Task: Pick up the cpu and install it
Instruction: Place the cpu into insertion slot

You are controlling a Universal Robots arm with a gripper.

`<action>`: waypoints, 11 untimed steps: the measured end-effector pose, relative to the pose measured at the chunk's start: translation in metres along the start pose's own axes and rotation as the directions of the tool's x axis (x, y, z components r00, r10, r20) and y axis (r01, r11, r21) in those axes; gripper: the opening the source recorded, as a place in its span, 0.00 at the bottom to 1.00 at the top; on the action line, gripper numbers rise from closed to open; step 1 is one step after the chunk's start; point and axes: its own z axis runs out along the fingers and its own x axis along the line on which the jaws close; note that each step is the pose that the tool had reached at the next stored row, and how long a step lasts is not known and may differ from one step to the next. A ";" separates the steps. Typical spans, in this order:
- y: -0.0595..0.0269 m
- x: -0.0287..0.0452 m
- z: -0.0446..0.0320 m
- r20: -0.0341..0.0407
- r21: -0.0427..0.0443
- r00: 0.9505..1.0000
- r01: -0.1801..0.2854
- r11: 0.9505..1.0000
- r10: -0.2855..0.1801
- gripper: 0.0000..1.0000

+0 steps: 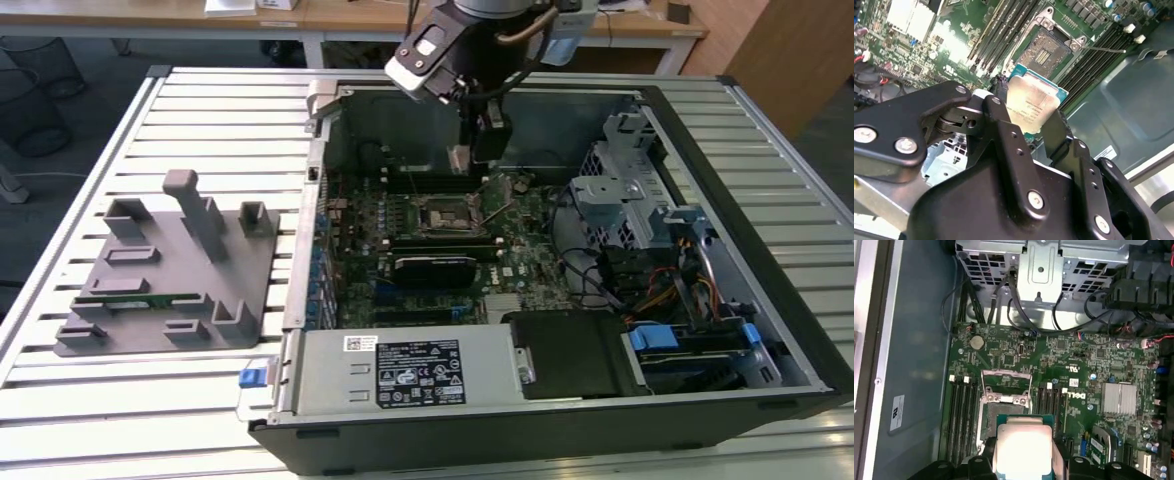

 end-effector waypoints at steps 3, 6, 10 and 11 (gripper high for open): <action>-0.0010 0.0012 0.0017 0.001 -0.002 1.000 -0.025 1.000 0.025 0.53; -0.0020 0.0044 0.0047 0.002 -0.003 0.999 -0.038 0.999 0.038 0.53; -0.0032 0.0072 0.0102 0.000 -0.003 0.999 -0.038 0.999 0.038 0.53; -0.0036 0.0073 0.0109 0.000 -0.003 0.999 -0.038 0.999 0.038 0.53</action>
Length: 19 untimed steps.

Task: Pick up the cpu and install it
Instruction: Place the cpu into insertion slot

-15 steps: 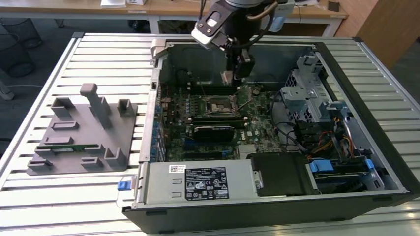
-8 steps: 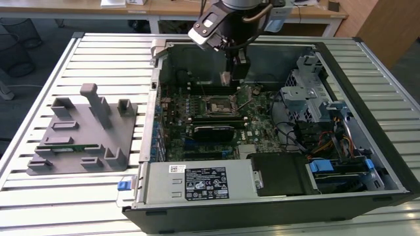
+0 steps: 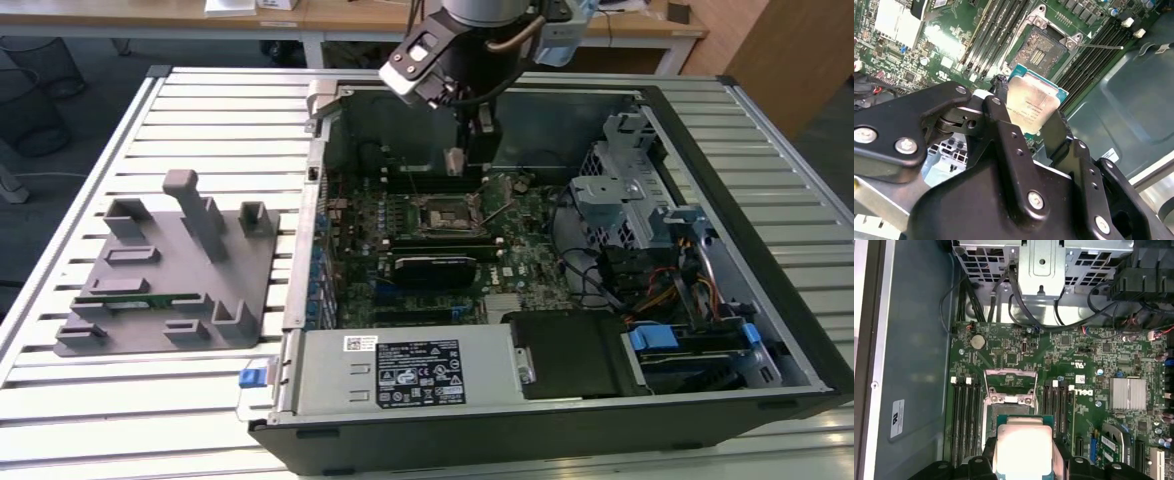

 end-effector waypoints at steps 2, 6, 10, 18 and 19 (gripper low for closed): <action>-0.0003 0.0000 0.0010 -0.001 0.000 1.000 0.000 1.000 0.000 0.53; -0.0018 0.0000 0.0027 -0.001 0.000 1.000 0.000 1.000 0.000 0.53; -0.0026 0.0000 0.0040 -0.001 0.000 1.000 0.000 1.000 0.000 0.53; -0.0041 0.0001 0.0077 -0.001 0.000 1.000 0.000 1.000 0.000 0.53; -0.0047 0.0004 0.0088 -0.001 0.000 1.000 0.000 1.000 0.000 0.53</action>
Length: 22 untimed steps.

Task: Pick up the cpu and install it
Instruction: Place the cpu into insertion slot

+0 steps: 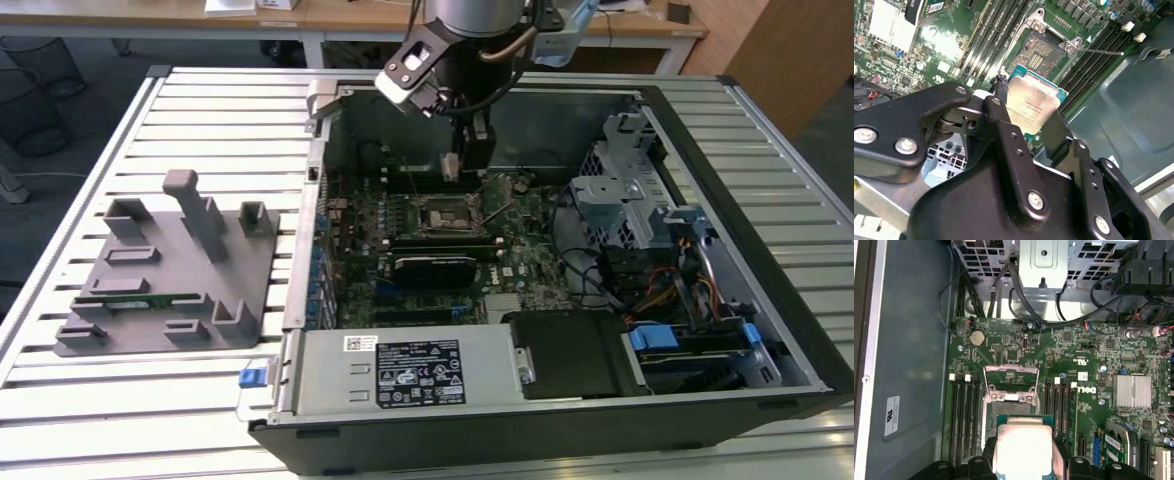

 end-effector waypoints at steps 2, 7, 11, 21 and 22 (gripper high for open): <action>-0.0011 0.0006 0.0029 0.000 0.000 1.000 0.000 1.000 0.000 0.53; -0.0025 0.0040 0.0121 0.000 -0.001 1.000 0.008 1.000 -0.008 0.53; -0.0032 0.0052 0.0194 -0.001 -0.002 1.000 0.023 1.000 -0.023 0.53; -0.0044 0.0053 0.0375 -0.001 -0.002 1.000 0.018 1.000 -0.018 0.53; -0.0045 0.0055 0.0392 -0.001 -0.002 1.000 0.018 1.000 -0.018 0.53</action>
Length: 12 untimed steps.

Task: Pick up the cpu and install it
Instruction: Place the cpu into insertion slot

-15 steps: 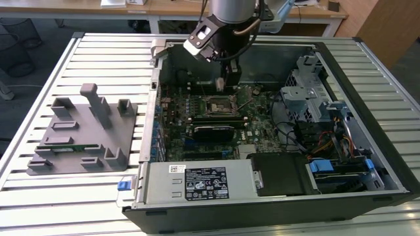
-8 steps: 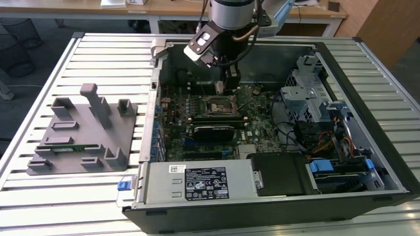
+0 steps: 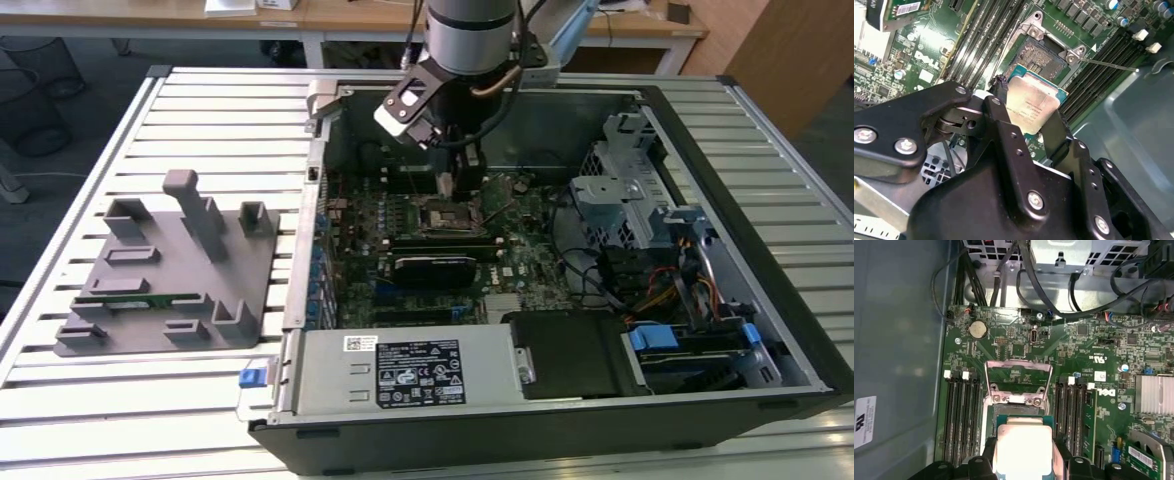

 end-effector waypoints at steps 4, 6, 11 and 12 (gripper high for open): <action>0.0000 0.0000 0.0008 0.000 0.000 1.000 0.000 1.000 0.000 0.53; -0.0001 0.0001 0.0018 0.000 0.000 1.000 0.000 1.000 0.000 0.53; -0.0015 0.0010 0.0107 0.001 0.000 1.000 -0.012 1.000 0.012 0.53; -0.0019 0.0009 0.0121 0.001 -0.001 1.000 -0.018 1.000 0.018 0.53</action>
